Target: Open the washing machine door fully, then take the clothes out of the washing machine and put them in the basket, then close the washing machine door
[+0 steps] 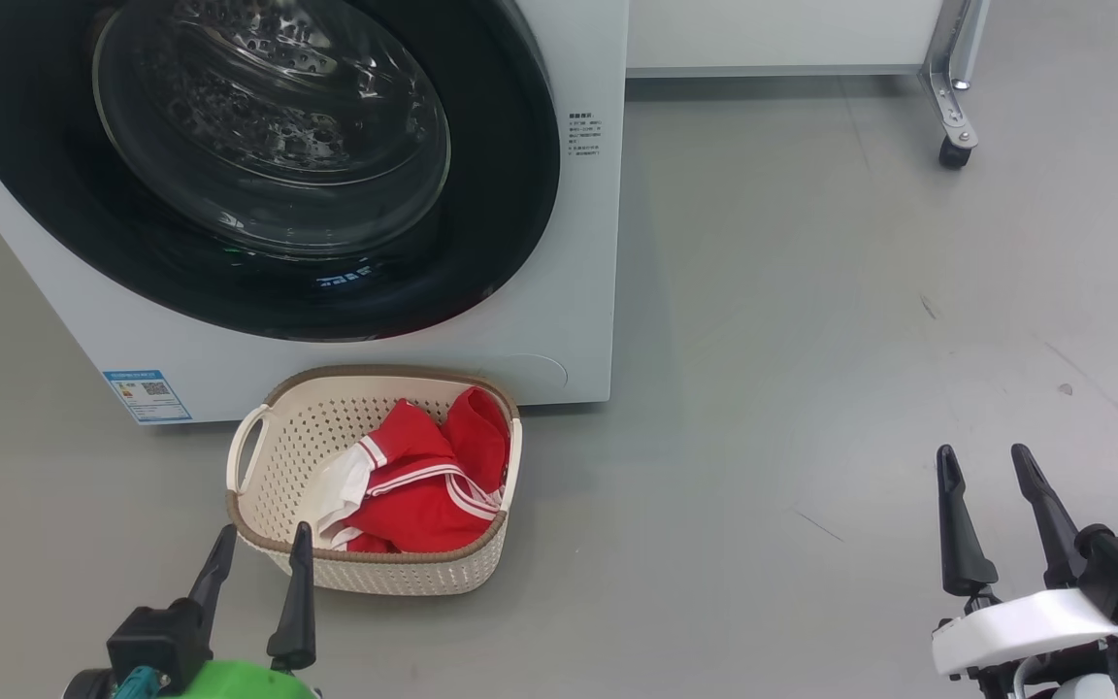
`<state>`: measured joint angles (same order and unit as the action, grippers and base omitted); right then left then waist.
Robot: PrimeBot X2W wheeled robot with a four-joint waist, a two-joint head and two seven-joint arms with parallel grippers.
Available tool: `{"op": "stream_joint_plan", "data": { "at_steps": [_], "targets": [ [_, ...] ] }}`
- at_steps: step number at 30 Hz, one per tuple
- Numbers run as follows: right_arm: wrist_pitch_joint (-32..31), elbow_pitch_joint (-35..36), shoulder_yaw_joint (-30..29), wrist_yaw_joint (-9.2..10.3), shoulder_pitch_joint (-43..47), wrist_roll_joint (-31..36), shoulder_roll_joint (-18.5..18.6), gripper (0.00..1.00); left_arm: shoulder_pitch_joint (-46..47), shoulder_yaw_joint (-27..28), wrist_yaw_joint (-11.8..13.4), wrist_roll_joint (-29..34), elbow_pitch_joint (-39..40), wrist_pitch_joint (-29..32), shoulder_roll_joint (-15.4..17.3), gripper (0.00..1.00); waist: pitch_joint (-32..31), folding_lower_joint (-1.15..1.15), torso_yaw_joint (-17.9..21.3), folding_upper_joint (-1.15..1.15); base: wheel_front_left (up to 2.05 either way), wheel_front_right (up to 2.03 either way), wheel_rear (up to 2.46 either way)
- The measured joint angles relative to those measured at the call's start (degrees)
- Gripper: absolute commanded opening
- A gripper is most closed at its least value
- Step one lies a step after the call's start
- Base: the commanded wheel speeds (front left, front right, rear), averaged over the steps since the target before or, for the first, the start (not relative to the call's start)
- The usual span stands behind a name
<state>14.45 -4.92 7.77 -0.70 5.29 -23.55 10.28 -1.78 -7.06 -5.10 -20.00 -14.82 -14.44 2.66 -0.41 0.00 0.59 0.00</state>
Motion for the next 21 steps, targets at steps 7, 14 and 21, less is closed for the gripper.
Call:
{"op": "stream_joint_plan", "data": {
  "at_steps": [7, 14, 21],
  "targets": [
    [0.0, 0.0, -0.4, -0.45, 0.0, 0.2, -0.1, 1.0, 0.0, -0.1, -0.3, -1.1, -0.5, 0.0, 0.0, 1.0, 0.0, 0.0, 0.0, 0.0, 0.0, 0.0, 0.0],
    [0.0, 0.0, -1.2, -1.02, 0.2, 0.5, -0.7, 1.0, 0.0, -0.2, -0.5, -1.1, -0.5, 0.0, 0.0, 1.0, -0.2, 0.0, 0.0, 0.0, 0.0, 0.0, 0.0],
    [0.0, -0.1, -1.6, -1.27, 0.5, 1.0, -0.9, 1.0, 0.0, -0.2, -0.7, -1.2, -0.6, 0.0, 0.0, 1.0, -0.2, 0.0, 0.0, 0.0, 0.0, 0.0, 0.0]
  ]
}}
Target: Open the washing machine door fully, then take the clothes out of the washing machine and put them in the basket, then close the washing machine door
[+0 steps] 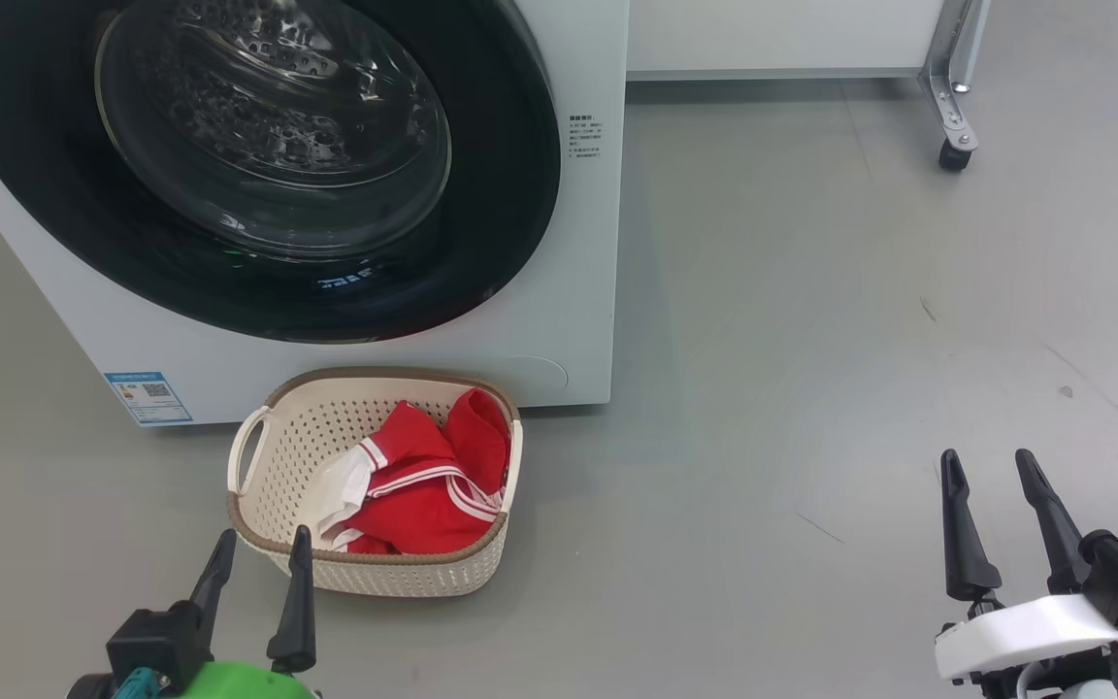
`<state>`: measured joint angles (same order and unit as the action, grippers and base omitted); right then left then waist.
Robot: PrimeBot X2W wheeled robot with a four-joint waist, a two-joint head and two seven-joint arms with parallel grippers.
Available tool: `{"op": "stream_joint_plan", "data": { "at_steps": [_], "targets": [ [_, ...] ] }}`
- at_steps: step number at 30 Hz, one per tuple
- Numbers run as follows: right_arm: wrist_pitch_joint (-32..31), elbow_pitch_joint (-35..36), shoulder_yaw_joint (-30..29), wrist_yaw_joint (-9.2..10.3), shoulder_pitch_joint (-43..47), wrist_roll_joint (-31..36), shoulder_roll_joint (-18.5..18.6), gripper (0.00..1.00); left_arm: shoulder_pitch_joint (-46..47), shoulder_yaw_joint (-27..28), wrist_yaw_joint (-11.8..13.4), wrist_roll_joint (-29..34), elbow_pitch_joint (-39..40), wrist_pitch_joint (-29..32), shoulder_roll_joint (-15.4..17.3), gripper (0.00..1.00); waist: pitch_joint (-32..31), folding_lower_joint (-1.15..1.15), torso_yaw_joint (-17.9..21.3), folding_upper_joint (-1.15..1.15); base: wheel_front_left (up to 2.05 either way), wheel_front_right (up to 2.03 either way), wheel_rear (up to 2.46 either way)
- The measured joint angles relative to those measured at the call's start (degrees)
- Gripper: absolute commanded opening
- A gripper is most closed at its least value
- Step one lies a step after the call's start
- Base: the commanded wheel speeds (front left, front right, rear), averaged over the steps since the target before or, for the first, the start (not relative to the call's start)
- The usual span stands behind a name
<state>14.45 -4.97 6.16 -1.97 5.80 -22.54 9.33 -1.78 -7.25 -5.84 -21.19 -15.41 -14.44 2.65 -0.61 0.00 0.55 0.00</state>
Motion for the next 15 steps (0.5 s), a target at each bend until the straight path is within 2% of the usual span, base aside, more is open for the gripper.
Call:
{"op": "stream_joint_plan", "data": {
  "at_steps": [6, 7, 15],
  "targets": [
    [0.0, 0.0, -0.3, -0.48, 0.3, 0.2, -0.3, 1.0, 0.0, 0.1, 0.0, -0.5, 0.2, 0.0, 0.0, 1.0, 0.1, 0.0, -0.1, 0.0, 0.0, 0.0, 0.0],
    [0.0, 0.0, -0.3, -0.48, 0.4, 0.5, -0.3, 0.0, 0.0, 0.1, 0.0, -0.5, 0.3, 0.0, 0.0, 0.0, 0.2, 0.0, -0.1, 0.0, 0.0, 0.0, 0.0],
    [-0.4, -2.8, 0.0, -0.48, 1.8, -0.5, -1.9, 0.0, -0.9, -0.2, 0.0, -1.7, -2.4, 0.4, -0.6, 0.0, 0.2, 0.0, -0.1, 0.0, 0.0, 0.0, 0.0]
  ]
}}
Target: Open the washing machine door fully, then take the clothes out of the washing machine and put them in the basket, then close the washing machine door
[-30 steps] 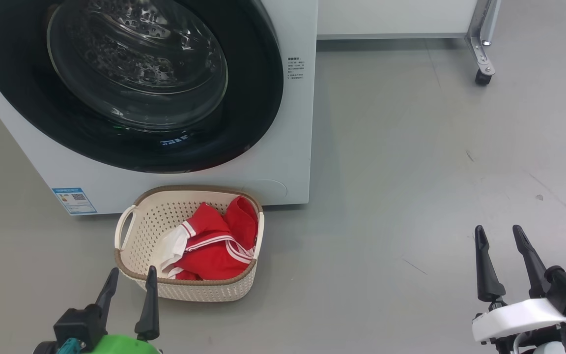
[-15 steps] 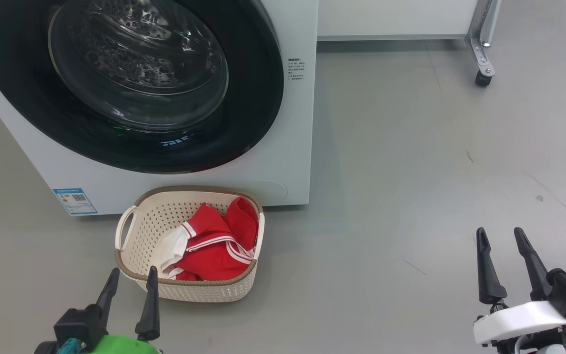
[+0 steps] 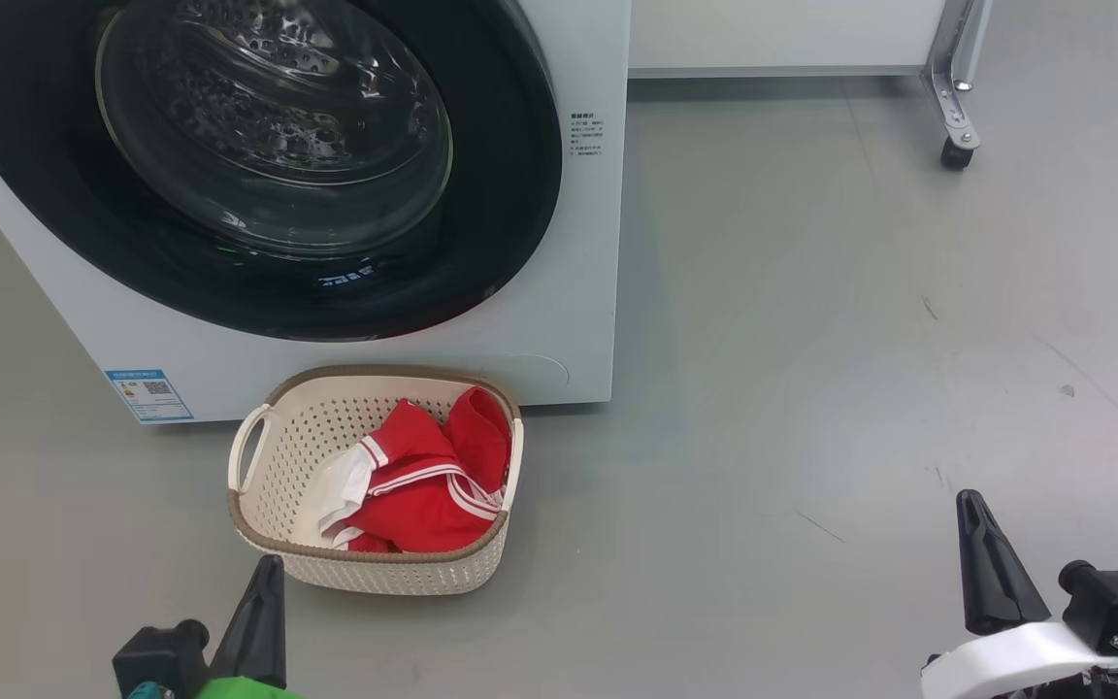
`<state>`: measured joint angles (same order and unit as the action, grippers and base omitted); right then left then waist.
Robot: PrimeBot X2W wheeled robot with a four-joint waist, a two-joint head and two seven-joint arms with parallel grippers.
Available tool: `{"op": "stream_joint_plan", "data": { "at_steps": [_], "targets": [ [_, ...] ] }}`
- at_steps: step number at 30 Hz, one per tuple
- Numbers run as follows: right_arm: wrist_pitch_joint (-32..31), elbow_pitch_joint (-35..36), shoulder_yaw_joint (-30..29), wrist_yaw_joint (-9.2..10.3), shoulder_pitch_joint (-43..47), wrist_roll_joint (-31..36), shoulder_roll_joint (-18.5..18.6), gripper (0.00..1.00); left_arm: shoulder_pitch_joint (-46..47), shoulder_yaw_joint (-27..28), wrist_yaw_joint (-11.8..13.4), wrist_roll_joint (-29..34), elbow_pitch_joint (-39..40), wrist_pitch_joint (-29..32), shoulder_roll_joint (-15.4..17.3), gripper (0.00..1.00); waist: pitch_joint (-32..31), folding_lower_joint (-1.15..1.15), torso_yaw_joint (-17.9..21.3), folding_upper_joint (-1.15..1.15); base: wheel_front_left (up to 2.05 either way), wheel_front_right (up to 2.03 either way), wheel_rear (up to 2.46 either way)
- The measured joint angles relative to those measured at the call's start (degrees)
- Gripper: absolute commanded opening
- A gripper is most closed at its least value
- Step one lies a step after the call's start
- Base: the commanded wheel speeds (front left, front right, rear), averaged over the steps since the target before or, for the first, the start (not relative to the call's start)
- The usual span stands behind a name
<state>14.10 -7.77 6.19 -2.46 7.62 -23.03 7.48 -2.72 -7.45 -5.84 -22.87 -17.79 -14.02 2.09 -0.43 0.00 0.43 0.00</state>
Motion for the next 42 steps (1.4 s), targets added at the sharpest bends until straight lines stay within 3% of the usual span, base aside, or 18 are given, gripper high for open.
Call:
{"op": "stream_joint_plan", "data": {
  "at_steps": [42],
  "targets": [
    [-8.1, -2.8, -5.2, -1.6, -3.3, -29.1, -2.0, 0.0, 1.6, 5.2, -0.4, -28.7, 0.1, 9.0, 0.0, 0.0, 0.2, 0.0, -0.2, 0.0, 0.0, 0.0, 0.0]
  ]
}}
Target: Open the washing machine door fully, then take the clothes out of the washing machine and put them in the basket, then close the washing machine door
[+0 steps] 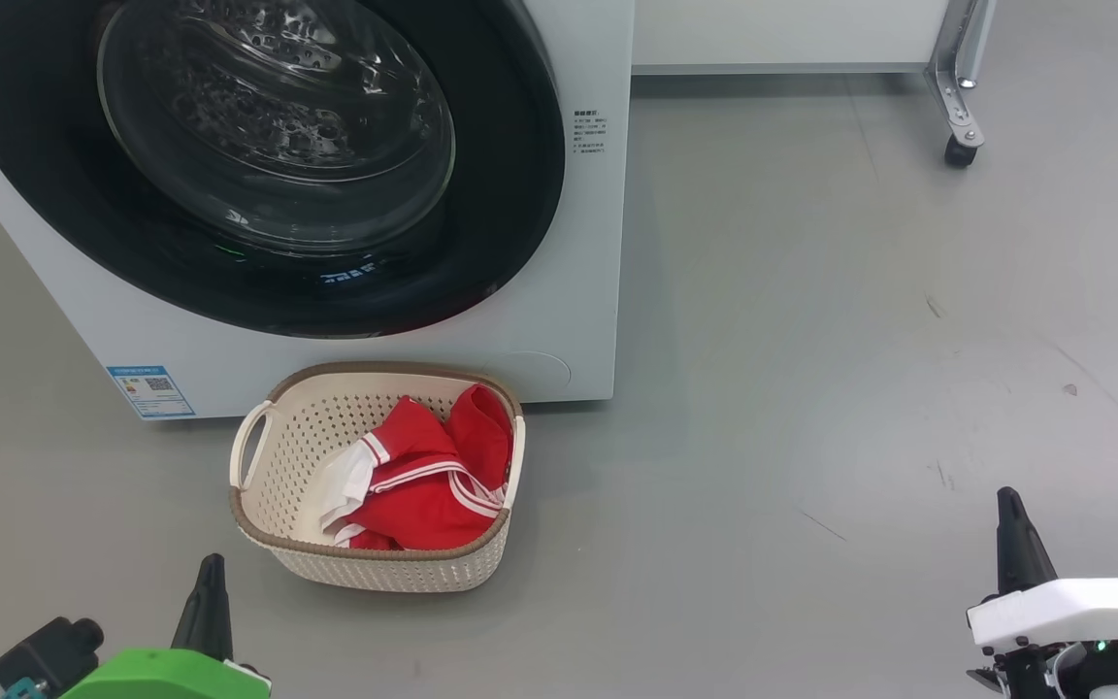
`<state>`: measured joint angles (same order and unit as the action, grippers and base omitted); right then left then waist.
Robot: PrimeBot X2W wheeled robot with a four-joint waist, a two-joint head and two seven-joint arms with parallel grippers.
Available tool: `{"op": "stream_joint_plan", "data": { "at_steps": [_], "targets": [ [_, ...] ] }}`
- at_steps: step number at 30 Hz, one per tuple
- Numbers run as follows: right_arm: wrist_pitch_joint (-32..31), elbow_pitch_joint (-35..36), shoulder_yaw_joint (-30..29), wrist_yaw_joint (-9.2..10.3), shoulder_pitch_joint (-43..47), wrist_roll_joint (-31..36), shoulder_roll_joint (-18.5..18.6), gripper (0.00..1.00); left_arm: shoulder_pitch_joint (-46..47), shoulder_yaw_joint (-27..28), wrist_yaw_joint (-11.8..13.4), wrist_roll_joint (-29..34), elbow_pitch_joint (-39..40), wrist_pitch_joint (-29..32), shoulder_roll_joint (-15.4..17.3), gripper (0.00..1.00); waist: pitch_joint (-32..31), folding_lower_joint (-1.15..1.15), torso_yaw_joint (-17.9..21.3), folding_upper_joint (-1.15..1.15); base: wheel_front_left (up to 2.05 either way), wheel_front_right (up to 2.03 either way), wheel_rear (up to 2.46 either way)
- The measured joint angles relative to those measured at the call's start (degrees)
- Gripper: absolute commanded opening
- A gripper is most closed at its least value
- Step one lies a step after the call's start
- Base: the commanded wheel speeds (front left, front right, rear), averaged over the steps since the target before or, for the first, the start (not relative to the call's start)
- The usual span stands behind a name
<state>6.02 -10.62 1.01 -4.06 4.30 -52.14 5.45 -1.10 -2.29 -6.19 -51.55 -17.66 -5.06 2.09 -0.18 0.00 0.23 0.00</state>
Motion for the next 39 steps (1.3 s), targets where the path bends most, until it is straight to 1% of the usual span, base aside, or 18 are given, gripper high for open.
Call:
{"op": "stream_joint_plan", "data": {
  "at_steps": [4, 15, 26, 32, 34, 39],
  "targets": [
    [-0.8, -0.3, -0.5, -0.4, -0.6, -2.7, -0.1, 0.0, 0.0, 0.4, 0.0, -2.4, 0.0, 0.8, 0.0, 0.0, 0.0, 0.0, 0.0, 0.0, 0.0, 0.0, 0.0],
    [-2.8, -1.3, -2.0, -0.6, -1.9, -10.3, -0.6, 0.0, 1.2, 1.8, -0.1, -9.9, 0.3, 2.9, 0.0, 0.0, 0.1, 0.0, -0.1, 0.0, 0.0, 0.0, 0.0],
    [-5.3, -2.6, -3.5, -1.41, -3.3, -18.5, -1.2, 0.0, 1.7, 3.1, -0.2, -18.3, 0.7, 5.1, 0.0, 0.0, 0.2, 0.0, -0.1, 0.0, 0.0, 0.0, 0.0],
    [-6.5, -3.0, -4.3, -1.45, -4.2, -22.6, -1.5, 0.0, 2.4, 4.0, -0.2, -22.3, 0.9, 6.5, 0.0, 0.0, 0.2, 0.0, -0.1, 0.0, 0.0, 0.0, 0.0],
    [-6.8, -3.3, -4.6, -1.81, -4.3, -23.9, -1.6, 0.0, 2.5, 4.1, -0.2, -23.3, 1.0, 6.8, 0.0, 0.0, 0.2, 0.0, -0.1, 0.0, 0.0, 0.0, 0.0],
    [-7.8, -3.7, -5.2, -1.93, -5.2, -27.2, -1.8, 0.0, 2.9, 4.6, -0.3, -26.7, 1.1, 7.9, 0.0, 0.0, 0.2, 0.0, -0.2, 0.0, 0.0, 0.0, 0.0]
  ]
}}
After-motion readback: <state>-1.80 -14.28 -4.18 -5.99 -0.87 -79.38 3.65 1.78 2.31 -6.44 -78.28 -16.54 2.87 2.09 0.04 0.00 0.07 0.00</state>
